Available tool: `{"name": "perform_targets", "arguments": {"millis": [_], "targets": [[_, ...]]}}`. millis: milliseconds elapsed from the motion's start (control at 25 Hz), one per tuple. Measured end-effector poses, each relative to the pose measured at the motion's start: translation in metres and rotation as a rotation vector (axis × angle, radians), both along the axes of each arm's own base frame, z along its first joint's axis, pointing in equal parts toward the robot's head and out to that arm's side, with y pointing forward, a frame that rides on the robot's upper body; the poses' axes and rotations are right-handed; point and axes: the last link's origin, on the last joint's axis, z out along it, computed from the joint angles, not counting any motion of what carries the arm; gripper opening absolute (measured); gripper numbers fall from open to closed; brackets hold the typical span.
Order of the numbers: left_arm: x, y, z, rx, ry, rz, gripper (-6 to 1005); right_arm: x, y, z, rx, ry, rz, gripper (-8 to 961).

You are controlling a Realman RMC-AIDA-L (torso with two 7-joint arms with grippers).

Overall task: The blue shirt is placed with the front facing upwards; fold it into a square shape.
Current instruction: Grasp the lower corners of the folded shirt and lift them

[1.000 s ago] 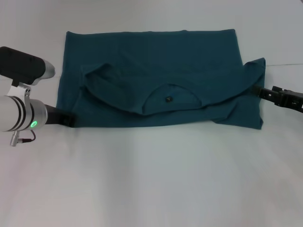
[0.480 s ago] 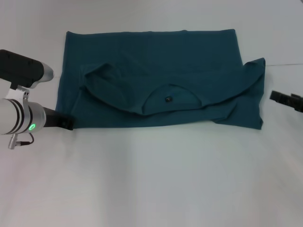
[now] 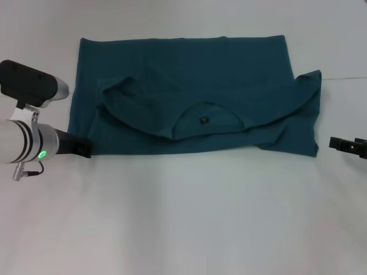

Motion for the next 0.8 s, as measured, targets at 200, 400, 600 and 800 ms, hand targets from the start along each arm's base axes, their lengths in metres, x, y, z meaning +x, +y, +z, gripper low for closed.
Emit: {"name": "perform_targets", "arguments": {"millis": [200,400,600,800], "targets": [[0.000,0.000,0.000,-0.001,0.000,-0.001,35,-0.003,0.004,0.002,0.002,0.000,0.007,865],[0.000,0.000,-0.001,-0.001,0.000,-0.001,35,-0.014,0.015,-0.002,-0.016,0.000,0.031,866],[0.001,0.000,-0.001,0.000,-0.001,-0.002,36,-0.023,0.025,-0.010,-0.036,-0.014,0.036,866],[0.002,0.000,-0.002,0.000,-0.002,-0.004,36,-0.025,0.038,-0.016,-0.076,-0.030,-0.028,866]]}}
